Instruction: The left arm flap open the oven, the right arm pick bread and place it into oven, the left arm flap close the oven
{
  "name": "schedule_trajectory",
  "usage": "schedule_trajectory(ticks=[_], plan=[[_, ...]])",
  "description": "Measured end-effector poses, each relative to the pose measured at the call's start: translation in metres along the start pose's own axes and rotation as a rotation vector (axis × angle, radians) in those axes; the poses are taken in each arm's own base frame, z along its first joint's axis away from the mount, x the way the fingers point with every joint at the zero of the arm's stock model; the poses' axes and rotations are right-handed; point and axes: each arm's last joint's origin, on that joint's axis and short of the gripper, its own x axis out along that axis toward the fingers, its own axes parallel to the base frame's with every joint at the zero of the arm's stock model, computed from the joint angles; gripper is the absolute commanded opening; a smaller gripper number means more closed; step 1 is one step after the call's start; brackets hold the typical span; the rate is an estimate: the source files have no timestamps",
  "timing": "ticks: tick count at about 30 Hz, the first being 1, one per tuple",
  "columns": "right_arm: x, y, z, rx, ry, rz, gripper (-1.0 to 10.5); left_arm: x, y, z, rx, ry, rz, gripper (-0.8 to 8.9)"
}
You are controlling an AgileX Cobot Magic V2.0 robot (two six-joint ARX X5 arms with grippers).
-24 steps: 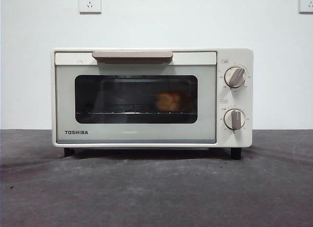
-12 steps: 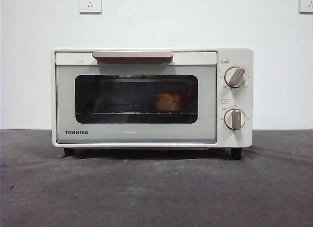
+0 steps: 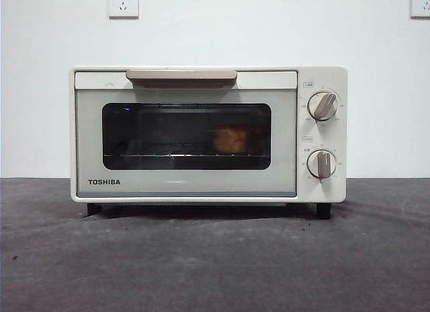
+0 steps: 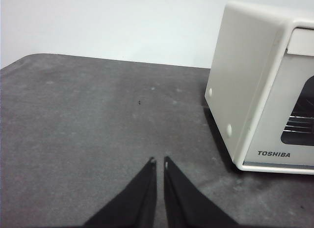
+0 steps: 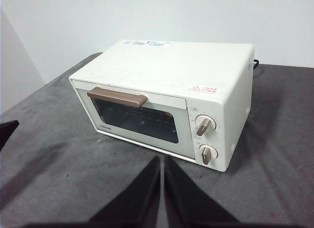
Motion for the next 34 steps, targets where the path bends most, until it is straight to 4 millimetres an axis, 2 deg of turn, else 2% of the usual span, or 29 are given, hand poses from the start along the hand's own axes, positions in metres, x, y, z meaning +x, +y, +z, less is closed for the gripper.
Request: schedule_trajectory(ticks=[8,19,34], plan=[[0.0,0.0,0.0,0.0,0.0,0.0,0.1,-0.0004,-0.0012,-0.0072,0.007,0.074,-0.01,0.33],[0.0,0.0,0.0,0.0,0.0,0.0,0.1,-0.0005,-0.0046,-0.0074,0.117,0.073,-0.04,0.33],[0.0,0.0,0.0,0.0,0.0,0.0,0.1,-0.0005,-0.0046,-0.0074,0.117,0.073,-0.04,0.33]])
